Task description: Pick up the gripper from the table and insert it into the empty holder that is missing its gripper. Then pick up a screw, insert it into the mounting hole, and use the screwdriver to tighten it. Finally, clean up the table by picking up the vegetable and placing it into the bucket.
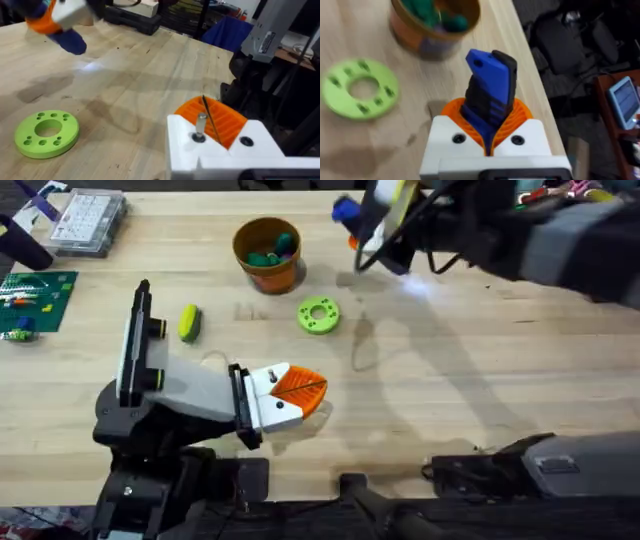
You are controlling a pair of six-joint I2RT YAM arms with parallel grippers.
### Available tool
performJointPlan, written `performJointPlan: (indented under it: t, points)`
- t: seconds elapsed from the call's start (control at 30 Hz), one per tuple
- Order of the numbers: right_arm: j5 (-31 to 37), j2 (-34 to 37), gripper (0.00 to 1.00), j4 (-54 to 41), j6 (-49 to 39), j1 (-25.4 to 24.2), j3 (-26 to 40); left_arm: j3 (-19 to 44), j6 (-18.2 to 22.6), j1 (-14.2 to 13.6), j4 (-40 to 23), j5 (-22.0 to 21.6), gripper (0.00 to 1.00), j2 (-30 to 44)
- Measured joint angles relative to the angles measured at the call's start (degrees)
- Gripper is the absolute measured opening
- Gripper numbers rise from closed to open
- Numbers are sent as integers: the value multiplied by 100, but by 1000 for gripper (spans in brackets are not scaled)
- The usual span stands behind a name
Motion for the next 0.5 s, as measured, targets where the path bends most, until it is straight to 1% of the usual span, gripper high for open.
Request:
performJointPlan:
  t: [0.13,0.27,0.37,0.5]
  points:
    - [403,796,25,444,-909,-158,0,0,0,0,0,1,15,0]
    - [613,1509,25,941,-1610,-287,0,0,0,0,0,0,15,0]
    - [736,1794,25,1058,-2144,-323,6,0,0,0,0,1,15,0]
    - [874,1949,25,1075,-2700,-322,20,0,0,0,0,0,15,0]
